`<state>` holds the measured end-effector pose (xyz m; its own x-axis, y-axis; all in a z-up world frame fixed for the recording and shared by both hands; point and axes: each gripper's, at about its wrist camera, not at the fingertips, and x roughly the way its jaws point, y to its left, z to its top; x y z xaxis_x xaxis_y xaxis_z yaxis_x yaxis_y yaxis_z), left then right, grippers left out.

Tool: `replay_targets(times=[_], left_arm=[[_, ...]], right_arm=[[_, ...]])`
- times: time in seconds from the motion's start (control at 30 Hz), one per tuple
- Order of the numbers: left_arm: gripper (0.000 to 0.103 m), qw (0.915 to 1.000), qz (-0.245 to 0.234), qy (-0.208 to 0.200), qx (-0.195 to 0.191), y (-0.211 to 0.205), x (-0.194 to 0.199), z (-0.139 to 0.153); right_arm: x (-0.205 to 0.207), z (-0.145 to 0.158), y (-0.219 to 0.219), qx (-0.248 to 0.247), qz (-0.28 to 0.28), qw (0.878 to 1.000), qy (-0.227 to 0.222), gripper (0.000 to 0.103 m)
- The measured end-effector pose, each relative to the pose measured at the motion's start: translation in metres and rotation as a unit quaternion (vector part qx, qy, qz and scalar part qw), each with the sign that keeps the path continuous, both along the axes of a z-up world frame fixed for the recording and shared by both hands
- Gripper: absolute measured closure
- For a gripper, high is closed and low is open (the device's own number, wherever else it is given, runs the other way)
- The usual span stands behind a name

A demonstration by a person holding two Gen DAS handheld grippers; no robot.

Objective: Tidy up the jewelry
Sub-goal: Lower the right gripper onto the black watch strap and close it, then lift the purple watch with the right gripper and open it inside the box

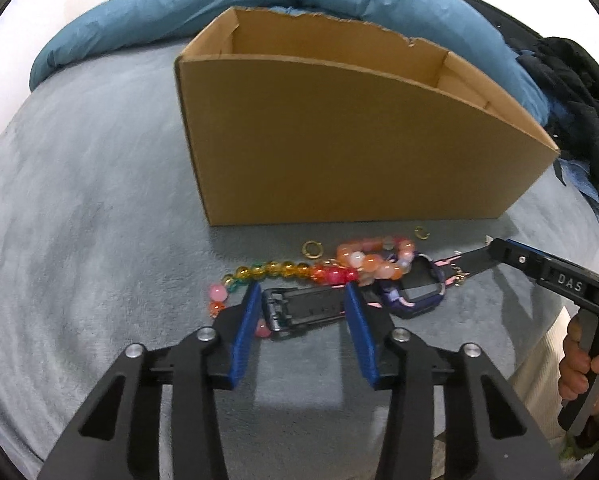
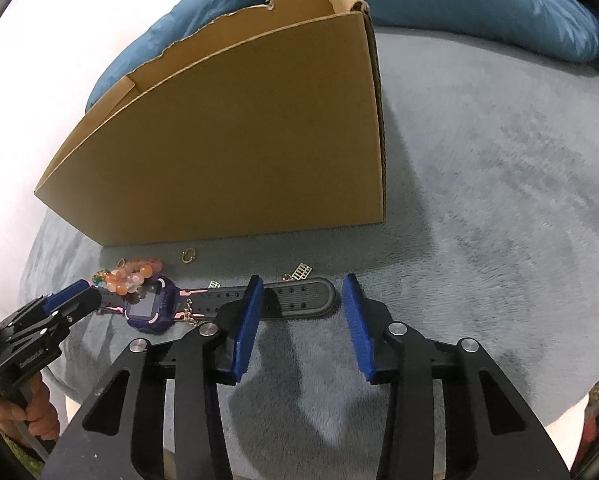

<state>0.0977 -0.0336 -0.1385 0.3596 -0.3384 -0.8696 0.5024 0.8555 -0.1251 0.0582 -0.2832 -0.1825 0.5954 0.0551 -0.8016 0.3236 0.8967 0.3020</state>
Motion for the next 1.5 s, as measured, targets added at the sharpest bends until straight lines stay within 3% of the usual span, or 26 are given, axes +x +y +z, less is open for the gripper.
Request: replay_targets(times=[0.23, 0.33, 0.43, 0.5, 0.63, 0.73, 0.87, 1.1, 1.3, 1.43, 1.5], left_arm=[[0.066, 0.9991, 0.011, 0.041, -0.001, 0.003, 0.013, -0.007], [0.066, 0.9981, 0.004, 0.051, -0.033, 0.005, 0.016, 0.0], [0.066, 0.9936, -0.006, 0.064, -0.094, 0.011, 0.015, 0.01], [0.066, 0.993, 0.005, 0.074, -0.092, 0.012, 0.018, 0.008], [0.09, 0.9946, 0.026, 0.08, -0.061, 0.009, 0.023, 0.0], [0.097, 0.9961, 0.029, 0.068, -0.047, 0.004, 0.023, 0.003], [0.098, 0.9981, 0.01, 0.03, -0.053, 0.0, 0.01, 0.022], [0.099, 0.9961, -0.02, -0.039, -0.077, -0.001, -0.013, 0.066], [0.099, 0.9877, -0.042, -0.104, -0.109, -0.003, -0.031, 0.108], [0.099, 0.9824, -0.053, -0.133, -0.121, -0.004, -0.041, 0.13], [0.099, 0.9804, -0.057, -0.14, -0.126, -0.003, -0.046, 0.138]], right_arm=[[0.001, -0.002, -0.003, 0.011, -0.001, 1.0, -0.003, 0.069], [0.004, -0.004, -0.005, 0.017, -0.001, 1.0, -0.005, 0.071], [-0.002, -0.005, -0.01, 0.024, -0.003, 1.0, -0.009, 0.074], [-0.006, -0.006, -0.015, 0.029, -0.005, 0.999, -0.011, 0.077], [-0.009, -0.006, -0.022, 0.036, -0.01, 0.999, -0.016, 0.085], [-0.01, -0.005, -0.026, 0.036, -0.01, 0.999, -0.017, 0.093], [-0.015, 0.001, -0.028, 0.046, -0.009, 0.998, -0.031, 0.101], [-0.032, 0.034, -0.015, 0.014, 0.01, 0.996, -0.083, 0.102], [-0.042, 0.051, -0.007, -0.02, 0.021, 0.992, -0.125, 0.102], [-0.043, 0.05, -0.007, -0.017, 0.022, 0.991, -0.127, 0.102], [-0.039, 0.039, -0.01, 0.008, 0.021, 0.994, -0.11, 0.102]])
